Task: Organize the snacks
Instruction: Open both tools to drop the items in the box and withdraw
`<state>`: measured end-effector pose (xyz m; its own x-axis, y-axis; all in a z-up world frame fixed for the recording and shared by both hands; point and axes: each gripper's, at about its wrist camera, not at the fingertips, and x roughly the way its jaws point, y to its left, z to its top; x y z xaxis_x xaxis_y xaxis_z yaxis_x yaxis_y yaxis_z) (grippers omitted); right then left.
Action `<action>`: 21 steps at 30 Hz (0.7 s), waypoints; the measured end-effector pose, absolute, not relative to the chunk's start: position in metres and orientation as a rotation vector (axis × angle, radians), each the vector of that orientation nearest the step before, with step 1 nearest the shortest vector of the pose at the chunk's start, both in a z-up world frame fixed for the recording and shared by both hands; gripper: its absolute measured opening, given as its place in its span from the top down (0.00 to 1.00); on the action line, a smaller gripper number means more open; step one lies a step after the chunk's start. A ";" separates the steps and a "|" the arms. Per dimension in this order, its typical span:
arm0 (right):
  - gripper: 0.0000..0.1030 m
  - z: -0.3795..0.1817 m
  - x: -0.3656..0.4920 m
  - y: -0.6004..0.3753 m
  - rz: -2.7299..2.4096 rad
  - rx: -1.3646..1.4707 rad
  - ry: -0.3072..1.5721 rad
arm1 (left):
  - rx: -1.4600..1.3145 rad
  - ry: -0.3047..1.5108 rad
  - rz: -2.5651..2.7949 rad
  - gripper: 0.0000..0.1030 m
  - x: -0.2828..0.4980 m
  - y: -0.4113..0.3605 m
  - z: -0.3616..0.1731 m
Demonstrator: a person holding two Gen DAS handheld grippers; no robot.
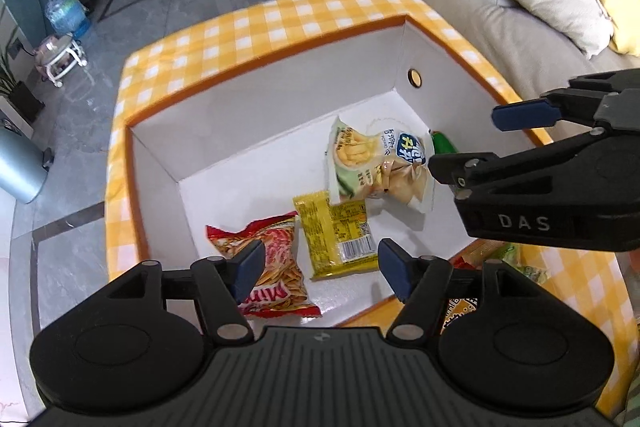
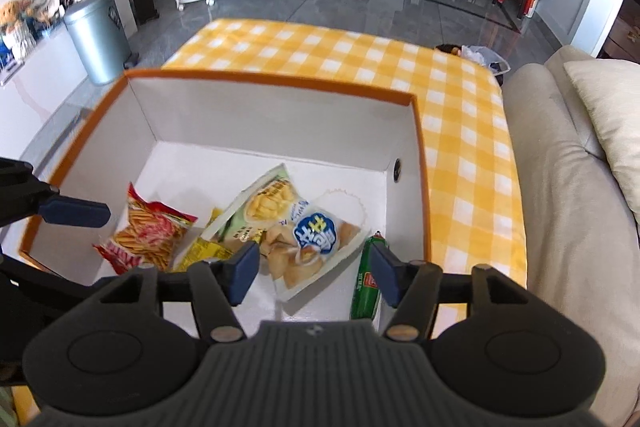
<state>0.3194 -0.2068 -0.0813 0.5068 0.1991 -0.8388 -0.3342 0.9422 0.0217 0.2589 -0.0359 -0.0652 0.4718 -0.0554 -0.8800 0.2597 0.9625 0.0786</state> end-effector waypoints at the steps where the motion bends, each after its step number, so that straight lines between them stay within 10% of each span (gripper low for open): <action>1: 0.37 -0.078 0.316 -0.208 0.322 -0.144 0.978 | 0.212 1.052 -0.186 0.26 0.255 -0.035 -0.062; 21: 0.22 -0.044 0.199 -0.237 0.281 -0.002 0.832 | 0.140 0.920 -0.140 0.25 0.161 -0.012 -0.031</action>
<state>0.1986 -0.2369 -0.0445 0.6385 0.2450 -0.7296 -0.2468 0.9631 0.1074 0.1606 -0.0120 -0.0315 0.5980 -0.0604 -0.7993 0.1801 0.9818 0.0606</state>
